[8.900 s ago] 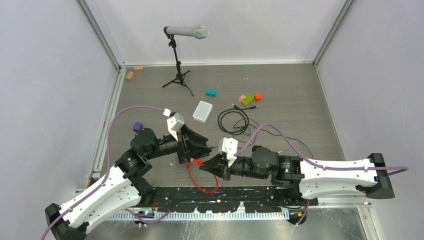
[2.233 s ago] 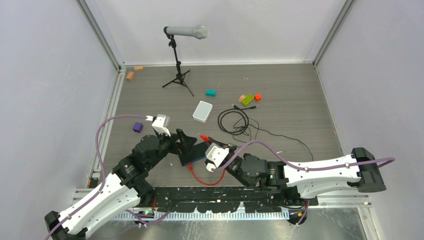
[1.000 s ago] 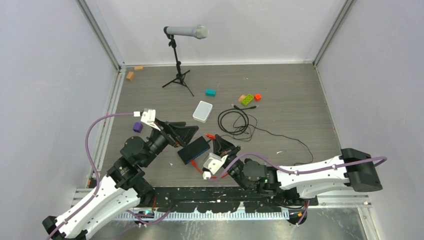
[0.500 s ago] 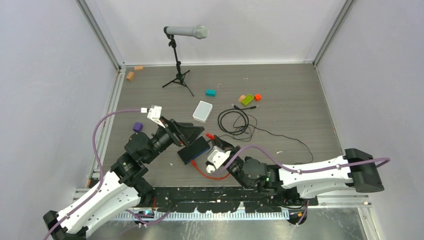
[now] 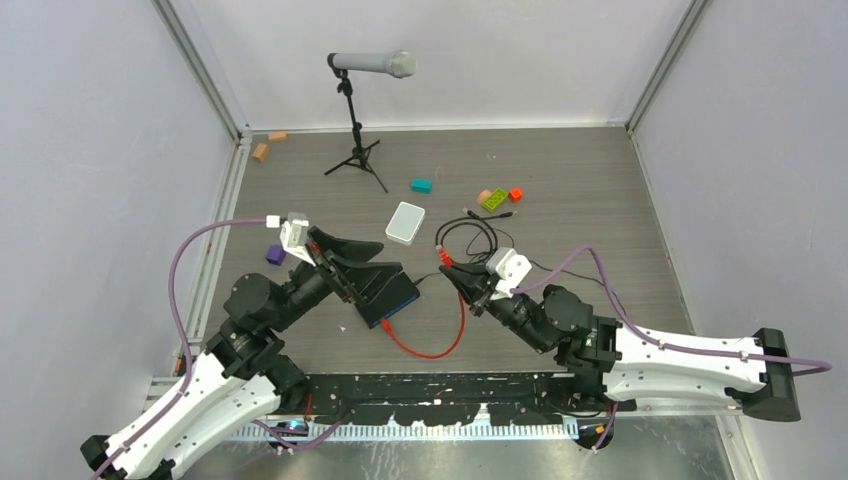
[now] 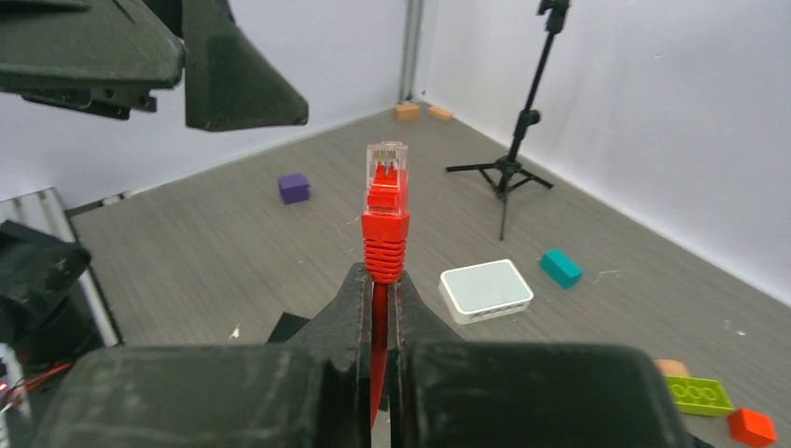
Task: Insert the plug into the switch port
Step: Pick up the connector from the center of the board.
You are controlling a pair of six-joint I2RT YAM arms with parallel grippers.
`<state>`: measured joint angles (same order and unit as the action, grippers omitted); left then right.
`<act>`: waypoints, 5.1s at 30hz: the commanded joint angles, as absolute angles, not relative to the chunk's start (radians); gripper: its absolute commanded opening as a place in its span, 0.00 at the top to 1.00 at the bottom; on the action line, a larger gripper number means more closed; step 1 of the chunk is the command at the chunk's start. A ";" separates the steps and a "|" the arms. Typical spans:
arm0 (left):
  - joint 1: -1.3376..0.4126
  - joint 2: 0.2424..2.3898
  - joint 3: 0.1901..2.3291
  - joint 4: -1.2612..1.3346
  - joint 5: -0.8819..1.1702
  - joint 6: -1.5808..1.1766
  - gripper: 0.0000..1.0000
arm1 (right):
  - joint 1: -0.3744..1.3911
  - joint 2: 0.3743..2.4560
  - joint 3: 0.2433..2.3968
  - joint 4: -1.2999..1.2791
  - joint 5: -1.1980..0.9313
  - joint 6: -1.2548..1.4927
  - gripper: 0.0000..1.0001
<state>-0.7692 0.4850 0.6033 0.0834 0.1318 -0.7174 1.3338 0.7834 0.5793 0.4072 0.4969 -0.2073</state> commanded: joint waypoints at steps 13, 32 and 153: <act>-0.765 0.621 0.605 0.372 0.511 -0.532 0.20 | 1.264 0.757 0.617 0.309 0.211 0.046 1.00; -0.767 0.735 0.611 0.398 0.492 -0.561 0.61 | 1.264 0.813 0.668 0.265 0.195 0.045 1.00; -0.767 1.013 0.560 0.945 0.574 -0.758 1.00 | 0.709 0.792 0.638 0.282 -0.702 0.462 0.63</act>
<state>-0.7662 1.0397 0.5621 0.8890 0.5713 -0.7792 0.7113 0.8104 0.6365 0.2604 -0.6922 0.4614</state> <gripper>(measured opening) 0.061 0.411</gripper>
